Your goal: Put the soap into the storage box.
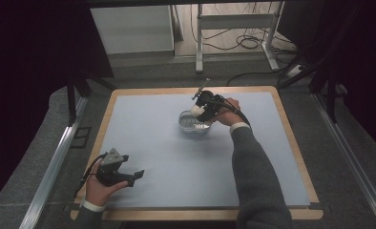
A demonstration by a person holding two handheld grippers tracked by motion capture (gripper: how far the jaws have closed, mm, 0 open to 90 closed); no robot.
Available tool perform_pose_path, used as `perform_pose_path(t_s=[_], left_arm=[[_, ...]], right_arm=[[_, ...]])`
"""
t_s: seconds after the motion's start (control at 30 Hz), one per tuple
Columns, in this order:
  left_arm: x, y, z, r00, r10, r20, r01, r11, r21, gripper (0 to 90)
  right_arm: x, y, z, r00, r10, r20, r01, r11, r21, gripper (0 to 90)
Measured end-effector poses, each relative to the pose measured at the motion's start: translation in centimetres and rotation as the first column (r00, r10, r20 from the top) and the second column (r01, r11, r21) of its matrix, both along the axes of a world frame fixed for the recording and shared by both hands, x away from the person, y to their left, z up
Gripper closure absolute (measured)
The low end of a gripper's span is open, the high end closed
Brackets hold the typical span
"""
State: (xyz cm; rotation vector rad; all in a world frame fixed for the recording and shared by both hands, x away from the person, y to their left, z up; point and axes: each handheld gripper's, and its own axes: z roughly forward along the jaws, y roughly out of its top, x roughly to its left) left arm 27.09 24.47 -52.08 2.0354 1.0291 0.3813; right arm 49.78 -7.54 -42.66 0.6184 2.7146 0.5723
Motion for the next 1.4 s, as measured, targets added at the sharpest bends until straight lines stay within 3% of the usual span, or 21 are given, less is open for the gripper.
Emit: perform_pose_path(t_s=[0.3, 0.63, 0.97, 1.13, 1.23, 1.4], left_arm=[[0.0, 0.0, 0.1, 1.0000, -0.004, 0.001, 0.004, 0.9999, -0.012, 11.1], [0.0, 0.0, 0.0, 1.0000, -0.005, 0.000, 0.005, 0.9999, -0.009, 11.1], [0.1, -0.3, -0.2, 0.9999, -0.006, -0.008, 0.006, 1.0000, -0.003, 11.1], [0.1, -0.3, -0.2, 1.0000, -0.006, -0.008, 0.006, 1.0000, -0.003, 11.1], [0.1, -0.2, -0.2, 1.0000, -0.008, -0.006, 0.008, 1.0000, 0.001, 11.0], [0.2, -0.2, -0.2, 1.0000, -0.001, -0.010, 0.001, 1.0000, -0.003, 11.1]], right_arm=[[0.4, 1.1, -0.8, 0.9994, 0.033, -0.006, -0.033, 0.9994, -0.007, 49.3], [0.3, 2.0, -2.6, 0.9985, 0.056, -0.001, -0.055, 0.9966, -0.060, 49.0], [0.1, 1.8, -3.3, 0.9986, 0.049, -0.019, -0.049, 0.9988, -0.005, 46.1], [0.0, 1.7, -3.1, 0.9996, 0.030, 0.000, -0.030, 0.9994, 0.015, 45.9], [0.0, 1.5, -2.8, 0.9995, 0.032, -0.001, -0.032, 0.9989, 0.033, 40.9], [-0.5, 1.1, -1.8, 0.9996, -0.006, 0.028, 0.003, 0.9920, 0.126, 33.5]])
